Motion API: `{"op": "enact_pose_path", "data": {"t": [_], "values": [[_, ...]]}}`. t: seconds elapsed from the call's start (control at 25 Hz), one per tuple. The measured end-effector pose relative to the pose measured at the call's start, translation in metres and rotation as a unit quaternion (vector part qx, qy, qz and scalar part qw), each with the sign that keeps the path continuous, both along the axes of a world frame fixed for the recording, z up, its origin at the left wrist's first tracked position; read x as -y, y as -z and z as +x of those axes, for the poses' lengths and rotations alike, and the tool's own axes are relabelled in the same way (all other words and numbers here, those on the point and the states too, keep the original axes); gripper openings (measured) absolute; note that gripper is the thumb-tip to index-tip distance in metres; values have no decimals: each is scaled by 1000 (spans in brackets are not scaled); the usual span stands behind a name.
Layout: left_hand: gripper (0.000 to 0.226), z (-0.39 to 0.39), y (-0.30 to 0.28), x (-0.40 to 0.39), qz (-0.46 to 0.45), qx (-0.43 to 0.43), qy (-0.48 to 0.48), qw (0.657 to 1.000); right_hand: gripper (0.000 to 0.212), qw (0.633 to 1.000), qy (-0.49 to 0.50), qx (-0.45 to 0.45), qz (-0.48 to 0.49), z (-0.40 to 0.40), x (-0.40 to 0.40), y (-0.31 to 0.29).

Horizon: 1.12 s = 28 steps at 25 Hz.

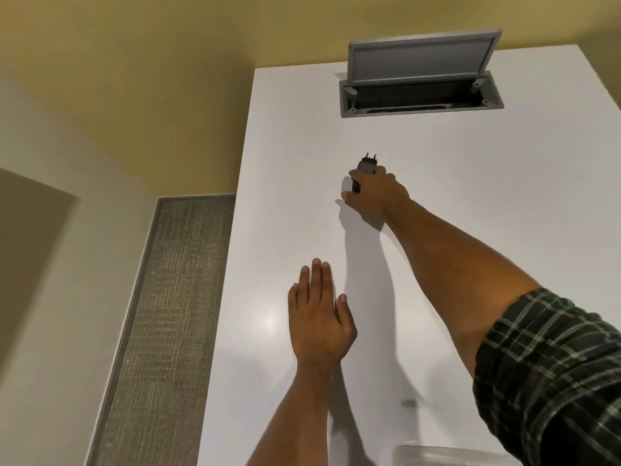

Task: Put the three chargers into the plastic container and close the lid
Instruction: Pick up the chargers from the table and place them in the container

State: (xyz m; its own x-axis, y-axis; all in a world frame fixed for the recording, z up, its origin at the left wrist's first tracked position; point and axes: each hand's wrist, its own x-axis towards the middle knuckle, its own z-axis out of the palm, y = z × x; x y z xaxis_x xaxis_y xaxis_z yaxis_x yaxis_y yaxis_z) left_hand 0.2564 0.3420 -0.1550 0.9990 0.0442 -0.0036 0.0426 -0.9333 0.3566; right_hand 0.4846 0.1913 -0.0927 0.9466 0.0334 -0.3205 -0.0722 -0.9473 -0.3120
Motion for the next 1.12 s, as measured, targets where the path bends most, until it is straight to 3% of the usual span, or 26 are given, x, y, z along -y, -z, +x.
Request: {"op": "enact_pose_path", "data": {"t": [0.12, 0.2, 0.32, 0.48, 0.56, 0.64, 0.72, 0.8, 1.0, 1.12], "values": [[64, 1, 1, 0, 6, 2, 1, 1000, 33, 998, 6, 63, 2, -11, -4, 3], [64, 0, 3, 0, 16, 4, 7, 1000, 24, 995, -17, 99, -28, -25, -2, 5], [63, 1, 6, -2, 19, 2, 14, 1000, 30, 993, -13, 117, -11, -52, 4, 5], [61, 3, 0, -4, 38, -34, 29, 998, 33, 987, 86, 92, 98, -102, 15, 4], [63, 5, -11, -7, 50, -71, 48, 995, 49, 969, 132, 66, 198, -134, 23, -2], [65, 5, -32, -7, 52, -145, 71, 986, 66, 925, 179, 45, 333, -168, 34, -12], [63, -10, -61, 0, 10, -200, 65, 978, 74, 871, 233, 18, 432, -204, 48, -25], [58, -36, -92, 13, -52, -189, 54, 979, 66, 847, 248, -12, 469, -236, 61, -40], [60, -101, -135, 52, -191, -122, 65, 972, 50, 840, 227, -31, 492, -311, 85, -77], [56, -128, -153, 71, -263, -139, 14, 955, 48, 842, 212, -45, 494, -351, 94, -92]]}}
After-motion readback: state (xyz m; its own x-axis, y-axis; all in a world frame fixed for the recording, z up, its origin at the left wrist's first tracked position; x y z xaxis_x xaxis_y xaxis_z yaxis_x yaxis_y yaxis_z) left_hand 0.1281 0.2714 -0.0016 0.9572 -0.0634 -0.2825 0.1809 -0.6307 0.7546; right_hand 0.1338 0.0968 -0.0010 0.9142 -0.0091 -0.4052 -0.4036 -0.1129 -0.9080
